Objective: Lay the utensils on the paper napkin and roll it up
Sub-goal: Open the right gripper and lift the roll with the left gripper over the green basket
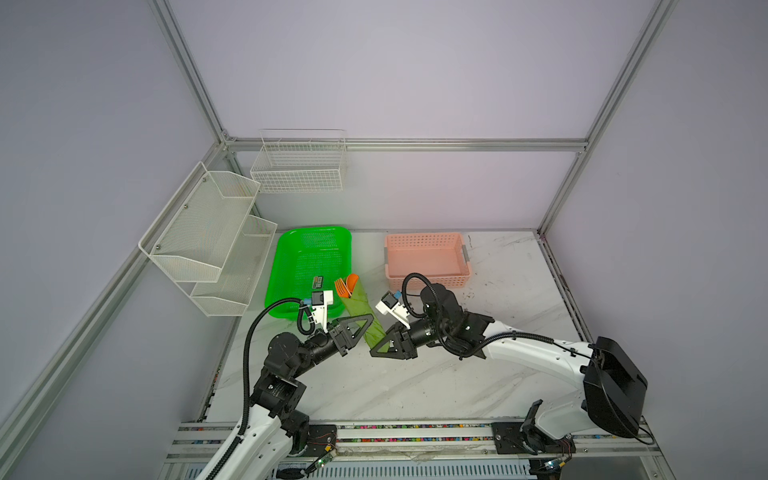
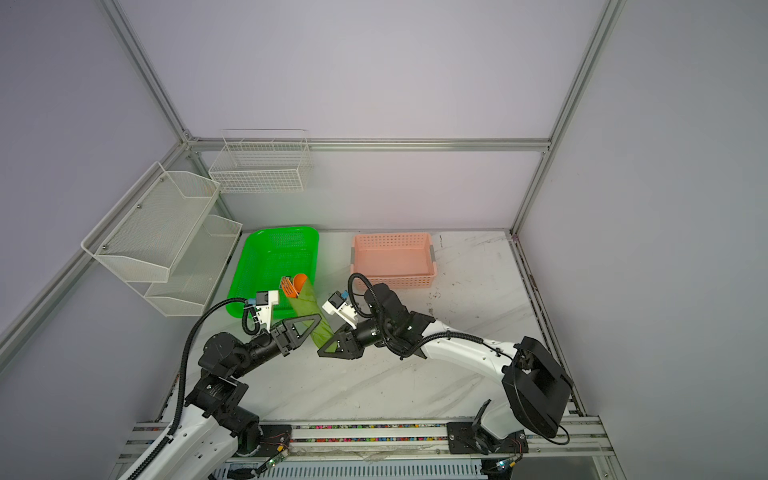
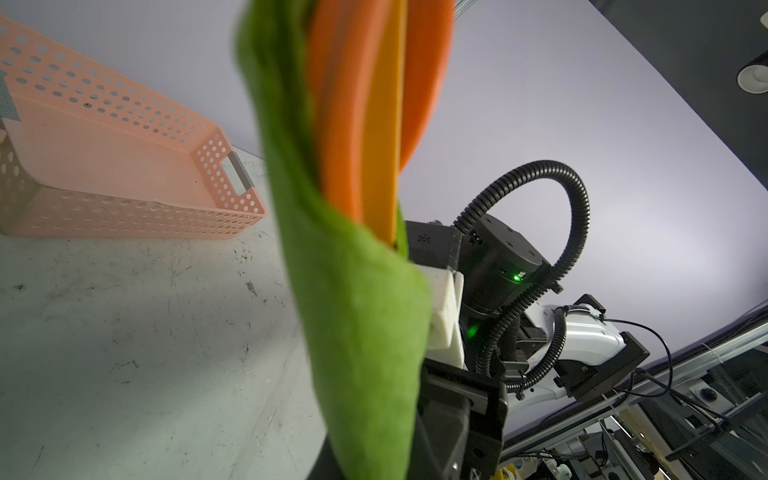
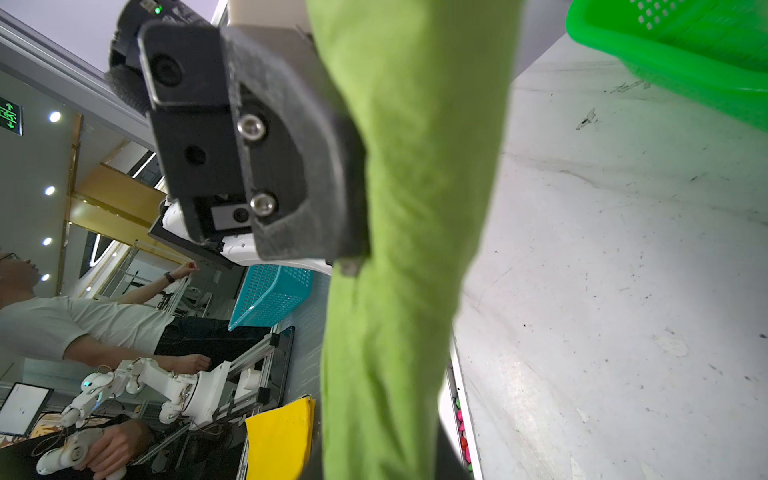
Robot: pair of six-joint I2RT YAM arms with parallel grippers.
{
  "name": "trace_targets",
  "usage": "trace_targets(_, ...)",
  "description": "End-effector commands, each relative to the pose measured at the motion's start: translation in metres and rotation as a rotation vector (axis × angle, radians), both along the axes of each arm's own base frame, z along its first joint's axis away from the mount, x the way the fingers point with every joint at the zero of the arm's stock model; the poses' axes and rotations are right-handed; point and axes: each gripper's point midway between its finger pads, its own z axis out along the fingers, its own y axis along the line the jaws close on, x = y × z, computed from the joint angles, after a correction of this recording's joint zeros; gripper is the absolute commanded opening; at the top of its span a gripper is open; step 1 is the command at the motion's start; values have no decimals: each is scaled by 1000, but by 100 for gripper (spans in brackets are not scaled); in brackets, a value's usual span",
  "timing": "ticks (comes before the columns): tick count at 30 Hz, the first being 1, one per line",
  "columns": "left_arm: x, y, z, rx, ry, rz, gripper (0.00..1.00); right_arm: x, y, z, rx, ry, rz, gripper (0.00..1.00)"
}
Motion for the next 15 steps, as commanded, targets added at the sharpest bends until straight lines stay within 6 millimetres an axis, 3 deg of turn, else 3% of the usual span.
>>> trace_targets(1, 0, 10, 64, 9, -168, 63, 5, 1, -11, 12, 11, -40, -53, 58)
trace_targets(9, 48, 21, 80, 202, -126, 169, 1, 33, -63, 32, 23, -67, -239, 65)
trace_targets(15, 95, 48, 102, 360, -122, 288, 0, 63, -84, 24, -49, -87, -392, 66)
